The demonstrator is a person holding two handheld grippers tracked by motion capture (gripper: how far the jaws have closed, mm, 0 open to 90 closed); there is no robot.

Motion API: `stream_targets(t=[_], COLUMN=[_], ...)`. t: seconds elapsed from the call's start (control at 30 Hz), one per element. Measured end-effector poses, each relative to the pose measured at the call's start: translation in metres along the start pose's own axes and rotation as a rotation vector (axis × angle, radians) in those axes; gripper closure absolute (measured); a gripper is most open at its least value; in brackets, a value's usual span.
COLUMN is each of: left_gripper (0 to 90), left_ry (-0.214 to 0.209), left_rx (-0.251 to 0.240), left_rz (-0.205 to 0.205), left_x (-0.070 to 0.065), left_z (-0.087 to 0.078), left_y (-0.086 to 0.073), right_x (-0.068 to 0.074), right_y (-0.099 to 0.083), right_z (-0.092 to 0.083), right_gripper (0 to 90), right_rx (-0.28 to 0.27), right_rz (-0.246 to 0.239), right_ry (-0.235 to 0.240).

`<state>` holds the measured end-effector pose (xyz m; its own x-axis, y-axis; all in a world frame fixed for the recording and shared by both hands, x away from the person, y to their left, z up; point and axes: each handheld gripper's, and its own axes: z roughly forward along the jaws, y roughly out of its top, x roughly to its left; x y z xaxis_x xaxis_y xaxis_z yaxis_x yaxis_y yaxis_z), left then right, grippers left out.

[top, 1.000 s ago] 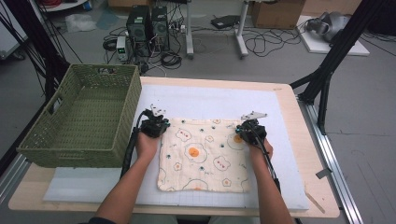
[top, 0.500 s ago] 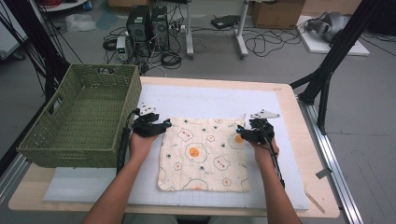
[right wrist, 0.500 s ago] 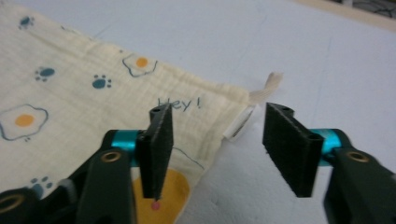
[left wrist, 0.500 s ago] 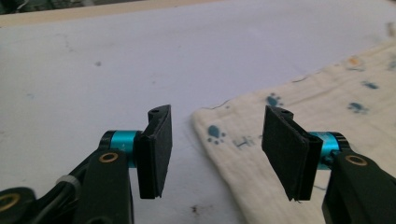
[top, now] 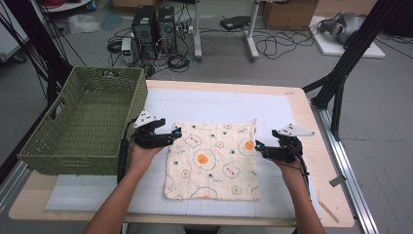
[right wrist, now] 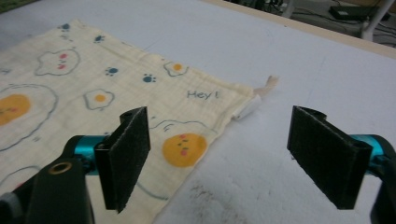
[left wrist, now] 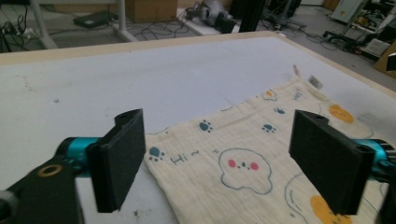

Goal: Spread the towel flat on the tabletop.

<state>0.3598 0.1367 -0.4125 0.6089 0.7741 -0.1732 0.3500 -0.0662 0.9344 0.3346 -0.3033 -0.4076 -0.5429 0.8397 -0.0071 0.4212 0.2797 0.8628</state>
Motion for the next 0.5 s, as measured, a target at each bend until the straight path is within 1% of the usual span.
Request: stream_targets(t=[0.03,0.07,0.1,0.17,0.2,0.27,0.3,0.37,0.43,0.5], left_gripper=[18.9,19.0,19.0,19.0,19.1,19.5,20.7,22.2,21.6,19.7], left_ry=[-0.007,-0.012,-0.022,-0.031,-0.037,-0.053,-0.067,-0.084,-0.082,-0.076], left_rx=[-0.002,-0.006,-0.007,0.000,-0.001,-0.008,-0.006,-0.014,-0.007,-0.005], left_rz=[0.001,-0.001,-0.002,0.008,0.015,0.017,0.022,0.018,0.019,0.004], left_x=[-0.001,-0.002,-0.003,-0.005,-0.006,-0.007,-0.008,-0.008,-0.008,-0.009], left_z=[-0.004,-0.007,-0.010,-0.016,-0.019,-0.024,-0.026,-0.028,-0.029,-0.029], left_y=[-0.002,-0.004,-0.005,-0.009,-0.011,-0.015,-0.016,-0.018,-0.019,-0.019], right_x=[0.002,0.004,0.007,0.009,0.010,0.013,0.015,0.017,0.017,0.017], right_y=[-0.002,-0.004,-0.008,-0.010,-0.012,-0.016,-0.018,-0.021,-0.023,-0.025], right_z=[-0.003,-0.006,-0.012,-0.014,-0.017,-0.021,-0.022,-0.025,-0.028,-0.030], right_gripper=[18.0,16.3,15.0,13.9,12.3,12.0,11.9,11.9,11.6,11.6], right_rx=[-0.002,-0.004,-0.013,-0.016,-0.020,-0.025,-0.021,-0.016,-0.026,-0.030], right_rz=[-0.005,-0.014,-0.020,-0.019,-0.028,-0.031,-0.042,-0.061,-0.057,-0.054], right_ry=[0.011,0.011,0.027,0.034,0.037,0.044,0.040,0.021,0.018,0.013])
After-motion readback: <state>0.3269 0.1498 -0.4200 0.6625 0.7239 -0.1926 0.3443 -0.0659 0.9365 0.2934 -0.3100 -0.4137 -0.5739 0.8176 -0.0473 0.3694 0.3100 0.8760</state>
